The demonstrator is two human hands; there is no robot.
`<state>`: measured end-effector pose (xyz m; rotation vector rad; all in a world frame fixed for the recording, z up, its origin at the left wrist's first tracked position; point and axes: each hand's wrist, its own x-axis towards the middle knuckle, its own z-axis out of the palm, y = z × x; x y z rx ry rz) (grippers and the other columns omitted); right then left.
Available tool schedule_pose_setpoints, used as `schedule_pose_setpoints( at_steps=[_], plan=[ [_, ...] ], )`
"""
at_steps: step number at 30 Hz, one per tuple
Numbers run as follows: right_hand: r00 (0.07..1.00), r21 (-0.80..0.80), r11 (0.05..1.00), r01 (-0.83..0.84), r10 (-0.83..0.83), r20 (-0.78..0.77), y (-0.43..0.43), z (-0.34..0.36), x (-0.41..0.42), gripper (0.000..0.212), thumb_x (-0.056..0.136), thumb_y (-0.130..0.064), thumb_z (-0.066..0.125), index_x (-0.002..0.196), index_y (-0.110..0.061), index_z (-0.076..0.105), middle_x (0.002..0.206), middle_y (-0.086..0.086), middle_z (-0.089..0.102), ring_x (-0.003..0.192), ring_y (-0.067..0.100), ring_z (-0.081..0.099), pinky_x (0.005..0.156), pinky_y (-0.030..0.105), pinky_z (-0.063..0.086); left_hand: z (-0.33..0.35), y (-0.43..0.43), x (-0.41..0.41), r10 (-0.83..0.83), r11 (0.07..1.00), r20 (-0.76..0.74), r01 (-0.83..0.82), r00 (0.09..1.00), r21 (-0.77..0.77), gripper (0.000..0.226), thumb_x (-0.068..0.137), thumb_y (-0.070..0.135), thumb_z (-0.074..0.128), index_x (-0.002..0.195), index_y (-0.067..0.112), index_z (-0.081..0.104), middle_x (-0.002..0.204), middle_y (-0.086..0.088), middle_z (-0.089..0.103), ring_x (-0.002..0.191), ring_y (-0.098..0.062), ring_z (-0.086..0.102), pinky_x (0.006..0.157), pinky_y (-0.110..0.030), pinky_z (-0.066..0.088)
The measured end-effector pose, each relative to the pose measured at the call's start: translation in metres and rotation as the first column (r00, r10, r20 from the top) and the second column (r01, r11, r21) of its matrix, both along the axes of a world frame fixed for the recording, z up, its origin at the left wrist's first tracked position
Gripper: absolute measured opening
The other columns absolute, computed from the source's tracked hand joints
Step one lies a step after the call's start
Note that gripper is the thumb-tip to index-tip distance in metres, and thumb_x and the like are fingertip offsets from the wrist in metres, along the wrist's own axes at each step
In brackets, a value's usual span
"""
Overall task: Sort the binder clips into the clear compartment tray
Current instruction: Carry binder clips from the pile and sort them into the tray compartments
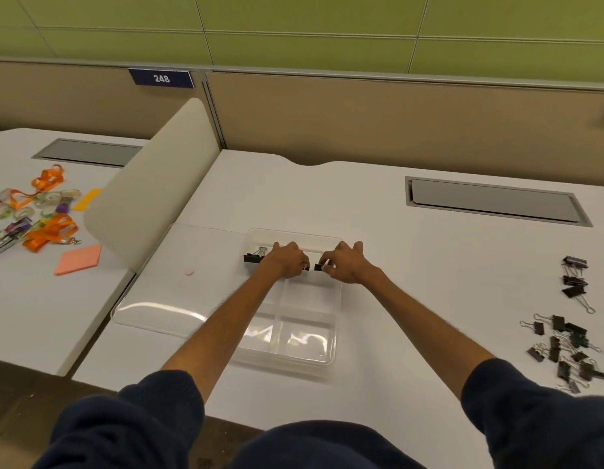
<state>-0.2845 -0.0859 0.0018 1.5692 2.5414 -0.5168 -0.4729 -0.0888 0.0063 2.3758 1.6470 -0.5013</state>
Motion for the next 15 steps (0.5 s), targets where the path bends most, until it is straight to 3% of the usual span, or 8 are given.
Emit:
schedule_pose_setpoints(
  at_steps=[5,9,15],
  plan=[
    [0.999,-0.061,0.998,-0.001,0.004,0.042,-0.001,0.002,-0.007,0.035,0.096,-0.029,0.036,0.121,-0.035,0.060,0.115,-0.009,0.067,0.126,0.016,0.036,0.100,0.047,0.021,-0.005,-0.005,-0.003,0.023,1.000,0.071,-0.024,0.997,0.010,0.035,0.100,0.024,0.035,0.127,0.030,0.055,0.133,-0.011,0.049,0.129,-0.022,0.042,0.105,-0.048,0.027],
    [0.995,-0.097,0.995,-0.023,0.032,0.095,-0.001,0.000,-0.011,0.041,0.098,-0.027,0.028,0.123,-0.037,0.059,0.125,-0.007,0.061,0.126,0.018,0.037,0.099,0.050,0.021,-0.006,-0.011,-0.007,0.031,0.998,0.187,-0.039,0.982,0.041,0.041,0.091,0.010,0.044,0.125,0.028,0.056,0.125,-0.008,0.055,0.121,-0.024,0.050,0.099,-0.043,0.032],
    [0.999,-0.086,0.996,-0.021,0.024,0.037,-0.005,-0.006,-0.017,0.041,0.099,-0.030,0.026,0.121,-0.033,0.062,0.122,0.001,0.060,0.128,0.019,0.034,0.096,0.050,0.022,0.000,-0.017,-0.015,0.074,0.955,0.402,-0.181,0.912,0.234,0.046,0.084,-0.005,0.048,0.121,0.021,0.058,0.118,-0.002,0.063,0.109,-0.021,0.055,0.090,-0.034,0.037]
  ],
)
